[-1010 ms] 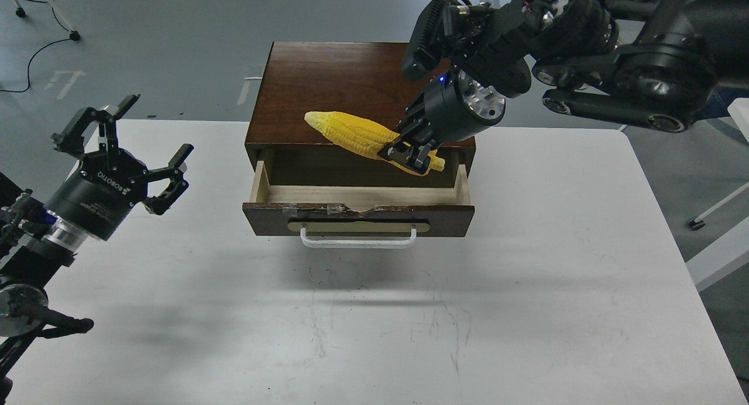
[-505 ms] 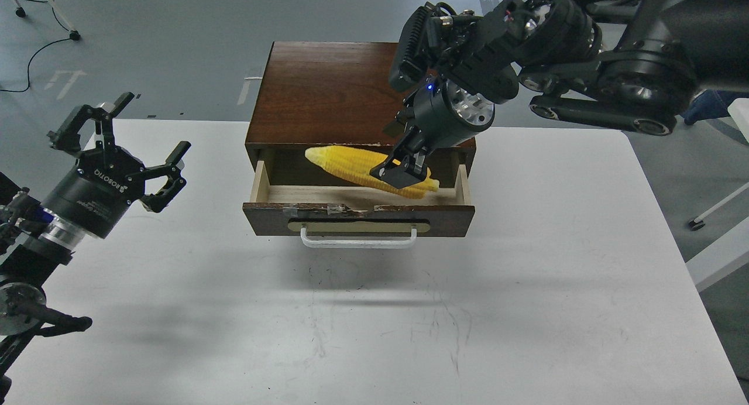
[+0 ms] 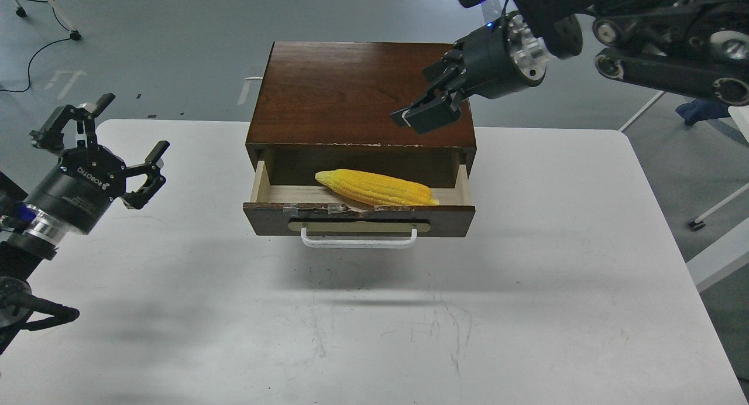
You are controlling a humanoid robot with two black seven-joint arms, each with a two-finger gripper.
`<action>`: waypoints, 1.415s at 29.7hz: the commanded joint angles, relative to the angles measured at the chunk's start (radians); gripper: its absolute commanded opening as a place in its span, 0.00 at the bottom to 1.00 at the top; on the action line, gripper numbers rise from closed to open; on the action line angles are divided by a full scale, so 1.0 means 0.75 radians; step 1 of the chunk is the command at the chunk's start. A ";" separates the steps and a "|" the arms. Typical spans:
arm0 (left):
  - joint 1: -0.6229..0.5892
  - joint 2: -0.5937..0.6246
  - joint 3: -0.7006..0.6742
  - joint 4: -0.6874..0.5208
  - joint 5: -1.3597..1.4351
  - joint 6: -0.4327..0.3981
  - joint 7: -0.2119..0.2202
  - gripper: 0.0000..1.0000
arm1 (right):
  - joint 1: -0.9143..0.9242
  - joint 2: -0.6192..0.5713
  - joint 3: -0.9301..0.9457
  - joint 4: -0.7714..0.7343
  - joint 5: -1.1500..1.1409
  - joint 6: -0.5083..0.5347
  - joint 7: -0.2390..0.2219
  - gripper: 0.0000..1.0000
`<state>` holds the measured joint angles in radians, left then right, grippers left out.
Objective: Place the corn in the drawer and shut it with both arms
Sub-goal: 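Withdraw the right gripper away from the chest, then bring the left gripper down in front of the drawer handle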
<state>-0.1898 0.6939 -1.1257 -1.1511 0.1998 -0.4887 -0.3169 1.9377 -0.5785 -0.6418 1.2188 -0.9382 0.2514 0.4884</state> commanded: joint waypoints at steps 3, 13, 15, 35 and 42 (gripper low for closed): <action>-0.062 -0.005 -0.002 0.087 -0.113 0.000 -0.021 0.99 | -0.357 -0.326 0.272 0.001 0.295 0.000 0.000 0.99; -0.105 -0.001 0.008 0.070 -0.052 0.000 -0.040 0.99 | -1.265 -0.435 0.955 -0.085 0.545 -0.138 0.000 0.99; -0.109 0.005 -0.002 0.044 0.034 0.000 -0.058 0.99 | -1.396 -0.401 1.023 -0.128 0.578 -0.192 0.000 0.99; -0.160 -0.199 -0.082 -0.819 1.492 0.000 -0.229 0.99 | -1.596 -0.282 1.070 -0.230 0.582 -0.229 0.000 0.99; -0.240 -0.369 0.009 -0.817 2.142 0.000 -0.229 0.99 | -1.610 -0.282 1.071 -0.232 0.582 -0.229 0.000 0.99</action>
<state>-0.3289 0.4466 -1.1746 -1.7645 1.5580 -0.4890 -0.4889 0.7329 -0.7888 0.1609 1.0463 -0.5005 0.0801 0.4887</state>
